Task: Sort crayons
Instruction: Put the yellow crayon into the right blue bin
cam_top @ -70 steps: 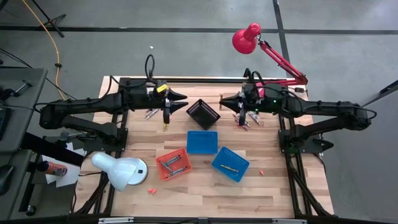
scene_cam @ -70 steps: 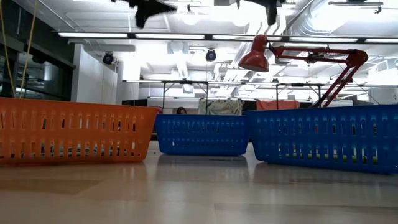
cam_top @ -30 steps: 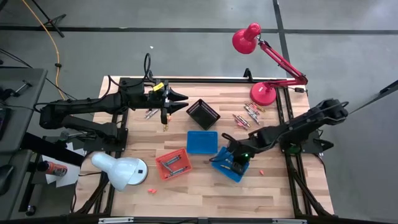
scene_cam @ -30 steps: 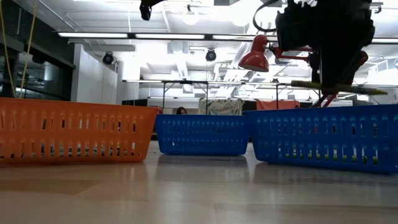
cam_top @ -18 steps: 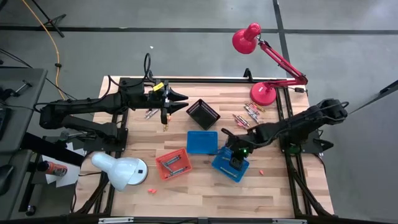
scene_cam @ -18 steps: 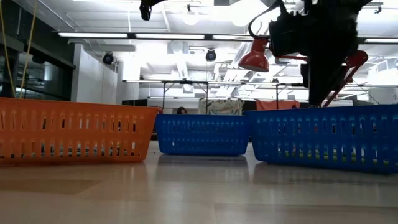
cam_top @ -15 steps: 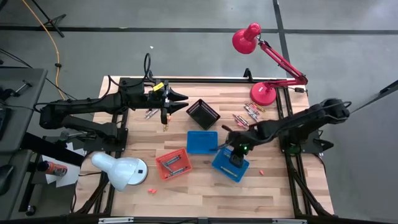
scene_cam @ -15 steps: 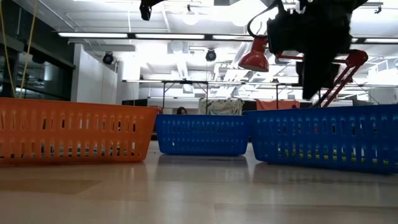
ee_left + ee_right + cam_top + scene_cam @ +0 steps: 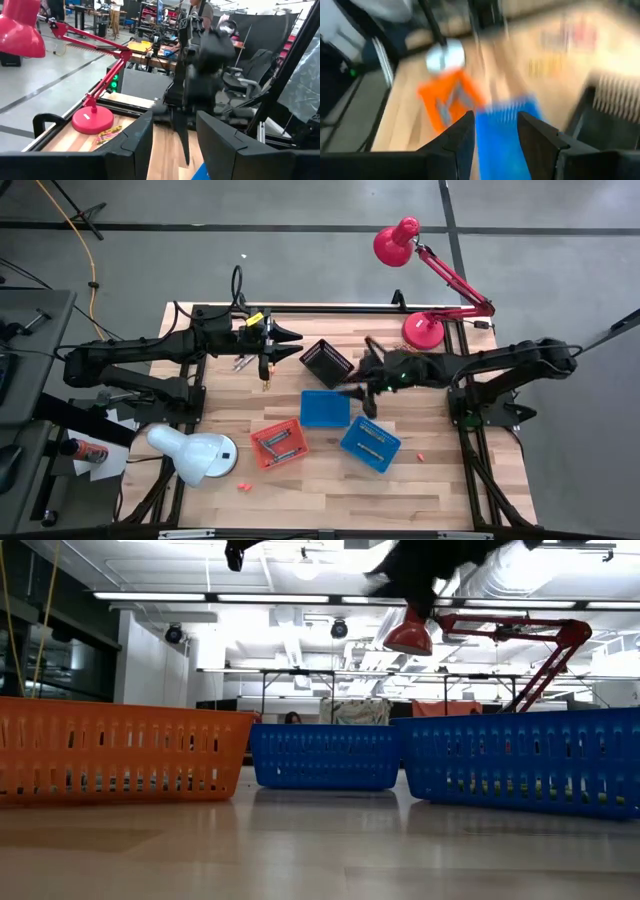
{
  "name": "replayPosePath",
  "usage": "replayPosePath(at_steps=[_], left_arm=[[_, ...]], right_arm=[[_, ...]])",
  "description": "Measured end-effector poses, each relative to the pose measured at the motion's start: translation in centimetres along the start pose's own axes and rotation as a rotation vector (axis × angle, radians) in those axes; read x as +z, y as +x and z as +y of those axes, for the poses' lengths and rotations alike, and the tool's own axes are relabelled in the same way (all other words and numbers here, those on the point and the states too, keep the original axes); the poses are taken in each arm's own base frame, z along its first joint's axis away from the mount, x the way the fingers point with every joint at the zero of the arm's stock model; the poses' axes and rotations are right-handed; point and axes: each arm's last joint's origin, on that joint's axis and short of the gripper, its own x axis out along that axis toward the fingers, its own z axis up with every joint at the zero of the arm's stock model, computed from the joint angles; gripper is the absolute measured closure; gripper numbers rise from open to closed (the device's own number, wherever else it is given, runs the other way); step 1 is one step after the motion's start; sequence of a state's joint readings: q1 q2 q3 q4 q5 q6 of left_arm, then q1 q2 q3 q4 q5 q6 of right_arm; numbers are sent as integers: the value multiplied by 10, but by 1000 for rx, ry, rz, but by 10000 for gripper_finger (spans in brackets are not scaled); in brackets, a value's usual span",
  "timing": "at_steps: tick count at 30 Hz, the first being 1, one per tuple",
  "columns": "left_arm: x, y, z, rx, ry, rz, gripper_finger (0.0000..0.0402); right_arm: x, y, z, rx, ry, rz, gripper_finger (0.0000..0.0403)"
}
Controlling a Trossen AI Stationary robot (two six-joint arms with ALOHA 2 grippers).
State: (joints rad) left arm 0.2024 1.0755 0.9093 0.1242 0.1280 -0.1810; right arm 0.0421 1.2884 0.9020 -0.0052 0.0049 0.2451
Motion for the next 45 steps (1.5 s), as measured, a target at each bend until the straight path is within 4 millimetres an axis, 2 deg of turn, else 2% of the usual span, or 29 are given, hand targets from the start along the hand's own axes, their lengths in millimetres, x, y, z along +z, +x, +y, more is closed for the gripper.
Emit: replayPosePath(at_steps=[3, 8, 14, 23, 26, 28, 34, 37, 41, 45], left_arm=[[0, 0, 0, 0, 0, -1, 261], [0, 0, 0, 2, 1, -1, 261], [0, 0, 0, 8, 1, -1, 261], [-1, 0, 1, 13, -3, 15, 261], [-6, 0, 2, 58, -105, 55, 261], [-17, 2, 8, 148, -179, 142, 261], [-76, -6, 33, 511, -338, 647, 261], [-100, -9, 39, 687, -438, 838, 261], [-126, -6, 43, 872, -512, 986, 261], [-149, 7, 45, 950, -497, 1063, 261]], right_arm=[[23, -2, -6, -33, -150, -221, 260], [46, -10, -20, -115, -108, -453, 261], [48, -11, -29, -57, -63, -452, 261], [48, -11, -28, -33, -50, -448, 261], [48, -11, -28, -23, -10, -449, 261], [48, -11, -28, -22, -5, -448, 261], [43, -9, -29, -35, -9, -398, 261], [40, -8, -30, -39, 12, -363, 261], [37, -7, -31, -45, 25, -332, 261], [36, -6, -31, -49, 27, -314, 261]])
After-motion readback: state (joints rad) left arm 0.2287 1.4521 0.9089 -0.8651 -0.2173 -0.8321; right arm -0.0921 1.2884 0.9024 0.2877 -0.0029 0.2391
